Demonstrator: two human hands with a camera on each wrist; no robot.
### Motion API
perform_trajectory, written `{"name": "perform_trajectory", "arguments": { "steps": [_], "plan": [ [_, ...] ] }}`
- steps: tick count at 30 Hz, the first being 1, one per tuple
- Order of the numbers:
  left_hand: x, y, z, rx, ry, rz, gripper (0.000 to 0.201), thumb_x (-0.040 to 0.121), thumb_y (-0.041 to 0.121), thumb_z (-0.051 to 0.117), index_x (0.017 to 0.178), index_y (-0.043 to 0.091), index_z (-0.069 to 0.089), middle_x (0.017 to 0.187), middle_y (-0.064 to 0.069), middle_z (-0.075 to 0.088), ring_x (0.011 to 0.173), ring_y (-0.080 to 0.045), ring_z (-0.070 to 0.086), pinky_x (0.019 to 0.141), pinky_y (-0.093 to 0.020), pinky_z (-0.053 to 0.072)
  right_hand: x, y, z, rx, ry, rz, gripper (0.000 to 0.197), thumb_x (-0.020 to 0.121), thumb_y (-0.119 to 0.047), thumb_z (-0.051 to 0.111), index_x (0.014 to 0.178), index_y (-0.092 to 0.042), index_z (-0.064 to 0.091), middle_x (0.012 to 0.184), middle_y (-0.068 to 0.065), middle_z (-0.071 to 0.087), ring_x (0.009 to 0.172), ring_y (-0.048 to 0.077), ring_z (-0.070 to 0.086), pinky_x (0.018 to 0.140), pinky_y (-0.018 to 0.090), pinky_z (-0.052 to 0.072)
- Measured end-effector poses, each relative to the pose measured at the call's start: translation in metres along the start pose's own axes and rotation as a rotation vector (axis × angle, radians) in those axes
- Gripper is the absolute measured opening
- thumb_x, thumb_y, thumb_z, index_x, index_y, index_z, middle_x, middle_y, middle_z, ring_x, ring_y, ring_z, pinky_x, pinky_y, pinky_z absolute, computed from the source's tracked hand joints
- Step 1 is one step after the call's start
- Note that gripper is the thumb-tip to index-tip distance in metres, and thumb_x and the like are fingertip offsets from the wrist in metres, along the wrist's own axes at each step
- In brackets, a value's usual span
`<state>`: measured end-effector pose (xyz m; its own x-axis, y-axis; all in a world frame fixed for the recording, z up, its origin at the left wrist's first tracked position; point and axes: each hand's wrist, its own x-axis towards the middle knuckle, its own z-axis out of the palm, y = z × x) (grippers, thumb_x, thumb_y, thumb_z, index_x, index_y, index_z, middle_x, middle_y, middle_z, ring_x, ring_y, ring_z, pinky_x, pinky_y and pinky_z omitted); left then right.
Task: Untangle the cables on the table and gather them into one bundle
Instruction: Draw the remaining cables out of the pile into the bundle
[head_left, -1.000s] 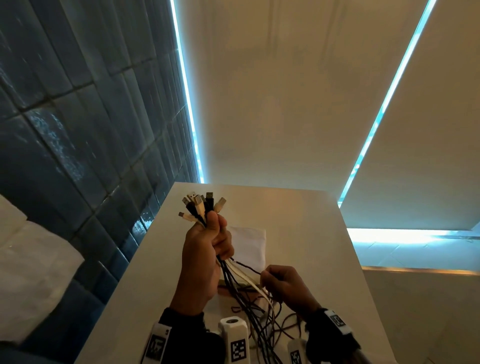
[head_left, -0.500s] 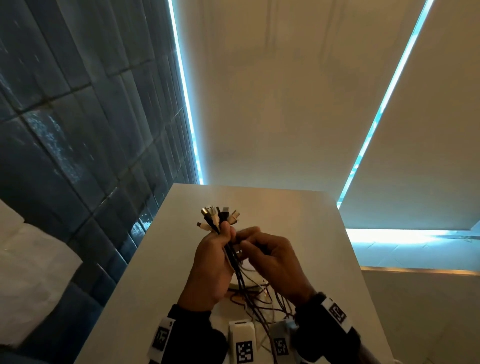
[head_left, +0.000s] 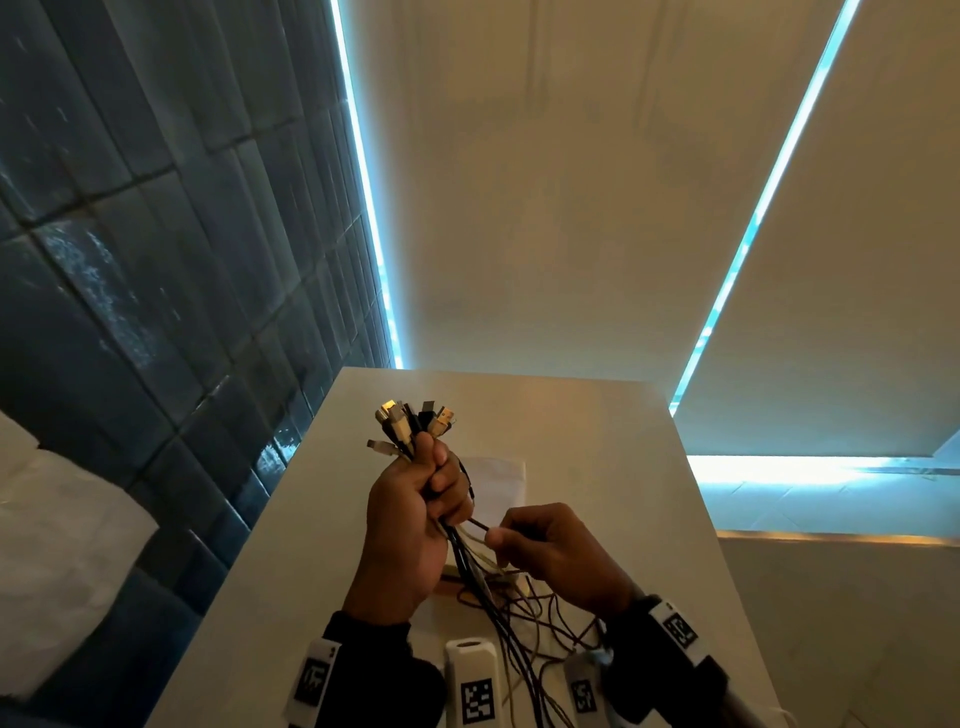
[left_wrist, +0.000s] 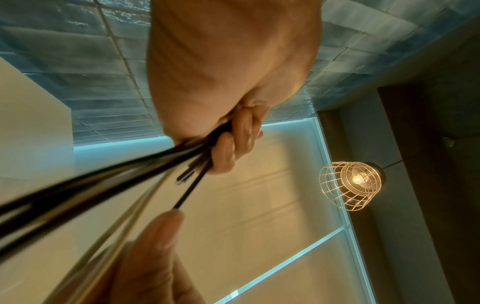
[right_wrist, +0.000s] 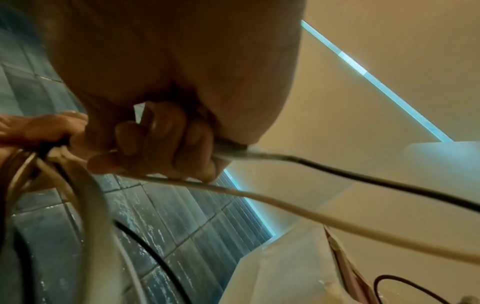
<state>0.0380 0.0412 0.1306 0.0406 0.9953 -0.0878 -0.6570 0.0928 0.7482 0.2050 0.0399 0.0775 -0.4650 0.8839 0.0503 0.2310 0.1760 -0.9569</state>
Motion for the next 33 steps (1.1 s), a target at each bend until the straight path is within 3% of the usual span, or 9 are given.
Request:
{"name": "perform_trajectory", "arguments": {
  "steps": [3,8,12,20,25,27,29,33],
  "plan": [
    [-0.001,0.006,-0.002,0.0,0.003,0.006,0.03,0.093,0.032,0.041,0.072,0.012,0.045,0.053,0.004,0.033,0.039,-0.006,0.026,0.04,-0.021,0.026,0.0,0.01,-0.002,-0.022,-0.005,0.031,0.03,0.092,-0.034,0.061,0.065,-0.022,0.064,0.058,-0.008,0.053,0.054,0.004,0.045,0.056,0.015,0.037],
    [-0.003,0.013,-0.006,-0.005,0.024,0.006,0.03,0.095,0.03,0.039,0.072,0.011,0.045,0.051,0.005,0.03,0.037,-0.005,0.024,0.038,-0.019,0.024,-0.003,0.029,-0.008,-0.059,-0.008,0.049,0.029,0.095,-0.031,0.058,0.068,-0.025,0.064,0.061,-0.011,0.057,0.061,0.0,0.05,0.063,0.016,0.041],
    [-0.003,0.012,-0.007,0.01,0.038,-0.006,0.03,0.094,0.031,0.039,0.072,0.012,0.045,0.049,0.005,0.03,0.037,-0.005,0.022,0.039,-0.019,0.02,-0.001,0.039,-0.008,-0.095,-0.031,0.085,0.028,0.097,-0.029,0.055,0.074,-0.022,0.068,0.059,-0.015,0.055,0.058,-0.003,0.047,0.061,0.014,0.037],
    [-0.005,0.02,-0.015,0.01,0.036,-0.015,0.027,0.089,0.033,0.043,0.072,0.012,0.044,0.05,0.005,0.03,0.037,-0.005,0.022,0.037,-0.018,0.022,-0.005,0.066,-0.011,-0.088,-0.011,0.114,0.033,0.095,-0.027,0.058,0.071,-0.009,0.069,0.059,-0.008,0.052,0.053,-0.001,0.043,0.055,0.016,0.033],
    [-0.007,0.021,-0.014,0.069,0.053,-0.022,0.031,0.096,0.03,0.038,0.072,0.012,0.044,0.049,0.005,0.03,0.037,-0.005,0.022,0.038,-0.018,0.021,-0.005,0.071,-0.006,-0.128,-0.025,0.162,0.028,0.096,-0.022,0.056,0.073,-0.012,0.068,0.062,-0.011,0.057,0.06,0.0,0.049,0.062,0.019,0.039],
    [-0.008,0.02,-0.011,0.154,0.072,-0.049,0.034,0.1,0.027,0.035,0.072,0.012,0.043,0.05,0.005,0.031,0.037,-0.005,0.022,0.039,-0.021,0.019,-0.001,0.067,-0.006,-0.227,0.033,0.203,0.029,0.095,-0.025,0.057,0.071,-0.015,0.068,0.065,-0.006,0.058,0.06,0.002,0.049,0.063,0.024,0.041],
    [-0.007,0.016,-0.009,0.25,0.088,-0.09,0.033,0.101,0.026,0.034,0.072,0.013,0.042,0.05,0.004,0.034,0.037,-0.006,0.022,0.04,-0.021,0.018,0.004,0.054,-0.008,-0.309,0.179,0.224,0.027,0.094,-0.026,0.059,0.069,-0.02,0.068,0.063,-0.004,0.06,0.055,0.001,0.048,0.059,0.023,0.041],
    [-0.007,0.009,-0.006,0.348,0.157,-0.151,0.032,0.102,0.024,0.035,0.075,0.011,0.043,0.054,-0.005,0.056,0.038,-0.012,0.037,0.038,-0.021,0.025,0.016,0.006,-0.008,-0.265,0.518,0.087,0.021,0.092,-0.021,0.063,0.073,-0.014,0.069,0.056,-0.008,0.056,0.049,0.002,0.045,0.048,0.015,0.034]
  ]
}}
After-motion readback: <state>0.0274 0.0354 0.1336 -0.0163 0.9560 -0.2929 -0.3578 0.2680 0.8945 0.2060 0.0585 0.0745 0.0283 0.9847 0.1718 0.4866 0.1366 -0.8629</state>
